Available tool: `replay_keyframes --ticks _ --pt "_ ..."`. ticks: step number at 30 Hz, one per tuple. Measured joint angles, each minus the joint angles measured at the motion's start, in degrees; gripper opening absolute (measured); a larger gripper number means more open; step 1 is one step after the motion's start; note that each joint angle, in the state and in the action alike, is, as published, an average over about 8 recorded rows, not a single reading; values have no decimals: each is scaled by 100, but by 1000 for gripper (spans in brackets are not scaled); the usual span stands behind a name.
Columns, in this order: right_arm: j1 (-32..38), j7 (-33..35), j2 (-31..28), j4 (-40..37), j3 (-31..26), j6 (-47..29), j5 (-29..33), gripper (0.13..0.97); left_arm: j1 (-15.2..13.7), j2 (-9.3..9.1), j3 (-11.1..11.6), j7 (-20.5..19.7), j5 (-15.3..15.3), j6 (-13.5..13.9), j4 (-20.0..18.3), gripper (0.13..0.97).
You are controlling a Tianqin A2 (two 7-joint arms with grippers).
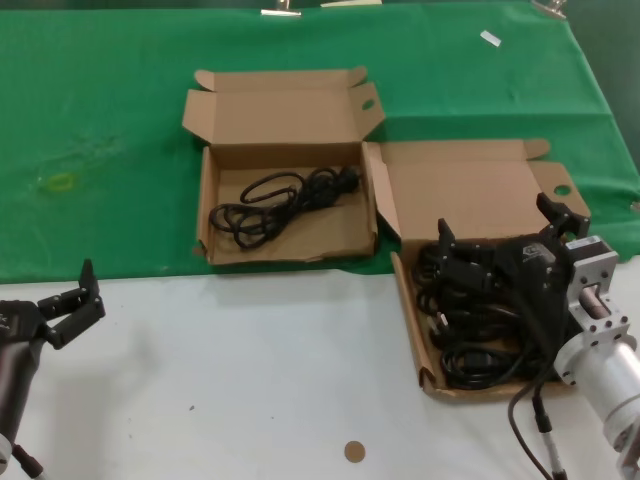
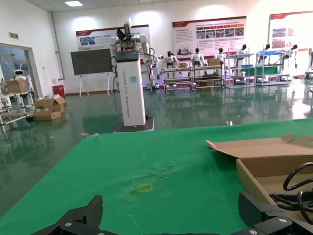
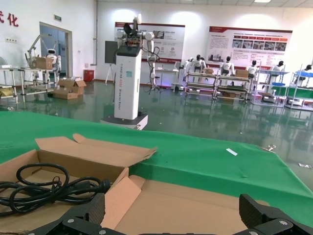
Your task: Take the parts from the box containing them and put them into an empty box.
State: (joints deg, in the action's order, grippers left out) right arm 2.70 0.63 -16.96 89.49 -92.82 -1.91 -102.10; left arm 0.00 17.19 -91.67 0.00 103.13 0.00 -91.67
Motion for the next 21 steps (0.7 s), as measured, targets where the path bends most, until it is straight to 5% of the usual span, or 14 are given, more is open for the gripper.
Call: replay_keyframes --ticks 21 --pt "0 0 0 0 0 0 0 966 0 0 0 0 0 0 0 966"
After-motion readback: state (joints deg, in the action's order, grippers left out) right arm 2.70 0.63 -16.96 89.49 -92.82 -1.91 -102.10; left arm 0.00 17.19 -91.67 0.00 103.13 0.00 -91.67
